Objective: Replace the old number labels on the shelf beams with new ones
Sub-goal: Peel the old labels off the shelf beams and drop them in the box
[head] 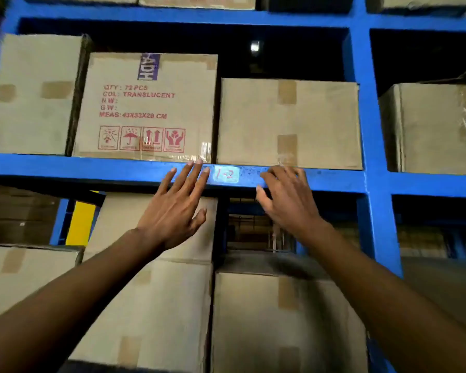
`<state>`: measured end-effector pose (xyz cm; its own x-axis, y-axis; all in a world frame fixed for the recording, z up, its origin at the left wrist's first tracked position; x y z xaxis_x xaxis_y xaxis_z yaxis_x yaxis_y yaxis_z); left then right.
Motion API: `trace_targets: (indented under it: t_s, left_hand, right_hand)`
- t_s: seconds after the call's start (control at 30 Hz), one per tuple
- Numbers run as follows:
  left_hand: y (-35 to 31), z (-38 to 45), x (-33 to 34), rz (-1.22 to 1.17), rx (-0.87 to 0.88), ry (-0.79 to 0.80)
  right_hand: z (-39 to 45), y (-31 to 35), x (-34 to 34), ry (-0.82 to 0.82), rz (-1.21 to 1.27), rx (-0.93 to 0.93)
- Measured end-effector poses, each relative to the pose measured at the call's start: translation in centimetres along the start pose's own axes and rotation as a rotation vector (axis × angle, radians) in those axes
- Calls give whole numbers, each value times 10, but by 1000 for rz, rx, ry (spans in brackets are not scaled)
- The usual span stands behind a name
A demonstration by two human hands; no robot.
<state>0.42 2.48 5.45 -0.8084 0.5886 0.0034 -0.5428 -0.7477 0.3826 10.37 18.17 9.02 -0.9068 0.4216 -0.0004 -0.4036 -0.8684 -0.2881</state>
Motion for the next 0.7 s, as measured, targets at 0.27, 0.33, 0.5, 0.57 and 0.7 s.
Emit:
trace_targets:
  t_s: [0.27, 0.33, 0.5, 0.57, 0.7]
  left_hand:
    - [62, -9, 79, 13, 51, 322]
    - [59, -11, 85, -28, 17, 289]
    - [56, -12, 89, -57, 1, 231]
    - [57, -13, 90, -86, -3, 202]
    - [57, -15, 91, -103, 6, 189]
  right_hand:
    - [37, 32, 46, -37, -203, 92]
    - [36, 36, 56, -59, -251, 116]
    - [31, 53, 69, -143, -243, 131]
    - [33, 53, 68, -181, -211, 162]
    - [39, 52, 61, -208, -175, 209]
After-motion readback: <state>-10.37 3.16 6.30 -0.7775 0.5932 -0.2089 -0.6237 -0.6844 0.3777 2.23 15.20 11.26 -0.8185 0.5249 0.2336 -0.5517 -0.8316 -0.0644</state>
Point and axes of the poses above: each hand's wrist, its own z-axis towards the middle knuckle, its own x-axis out of the palm, y = z × x, the point moved 6 cm from there along z, towards the middle knuckle, and after that the axes turned 11 degrees about -y, right-handed, at the moved point
